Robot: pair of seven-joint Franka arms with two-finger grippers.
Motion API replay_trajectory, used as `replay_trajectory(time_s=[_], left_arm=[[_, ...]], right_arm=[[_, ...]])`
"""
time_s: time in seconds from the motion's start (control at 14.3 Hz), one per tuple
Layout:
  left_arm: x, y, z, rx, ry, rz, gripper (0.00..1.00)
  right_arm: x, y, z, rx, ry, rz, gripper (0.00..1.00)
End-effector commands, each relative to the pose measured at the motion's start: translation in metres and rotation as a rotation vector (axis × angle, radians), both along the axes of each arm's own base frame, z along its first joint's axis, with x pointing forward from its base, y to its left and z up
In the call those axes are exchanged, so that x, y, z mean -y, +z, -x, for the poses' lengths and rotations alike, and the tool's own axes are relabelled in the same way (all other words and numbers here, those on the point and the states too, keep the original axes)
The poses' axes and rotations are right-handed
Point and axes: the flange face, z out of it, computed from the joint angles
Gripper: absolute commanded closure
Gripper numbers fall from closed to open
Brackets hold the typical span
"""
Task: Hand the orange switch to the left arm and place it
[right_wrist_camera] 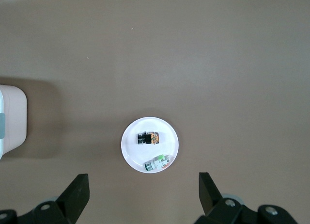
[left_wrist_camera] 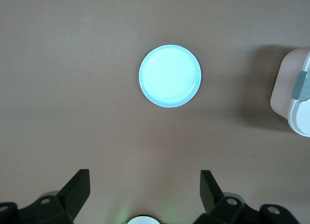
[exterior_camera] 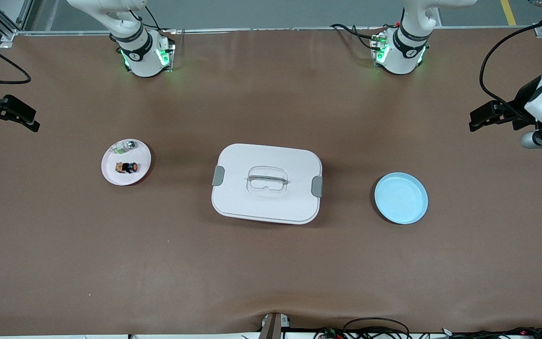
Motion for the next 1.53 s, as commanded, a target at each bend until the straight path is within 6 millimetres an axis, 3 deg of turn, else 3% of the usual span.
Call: replay_trajectory(time_s=[0.0,0.35,0.49,0.91,1.46], left_arm=[[0.002,0.004,0.001,-0.002,-0.01,0.014,0.0],[0.001,0.003,0.001,-0.003,-0.012,0.017,0.0],[0.001,0.003,0.001,-0.003,-0.011,0.008,0.0],[0.001,0.002,0.001,-0.004,-0.011,0.008,0.0],[0.0,0.002,0.001,-0.004,-0.011,0.011,0.0]], right_arm=[[-0.003,-0.001,-0.004,-0.01,0.012,-0.014,0.0],[-0.005,-0.006,-0.002,-0.04,0.011,-0.007,0.0],[-0.002,-0.024,-0.005,-0.098,0.012,-0.009,0.0],[0.0,-0.097,-0.008,-0.185,0.005,-0.016,0.0],[0.012,-0.239,0.019,-0.143,-0.026,-0.029,0.0]])
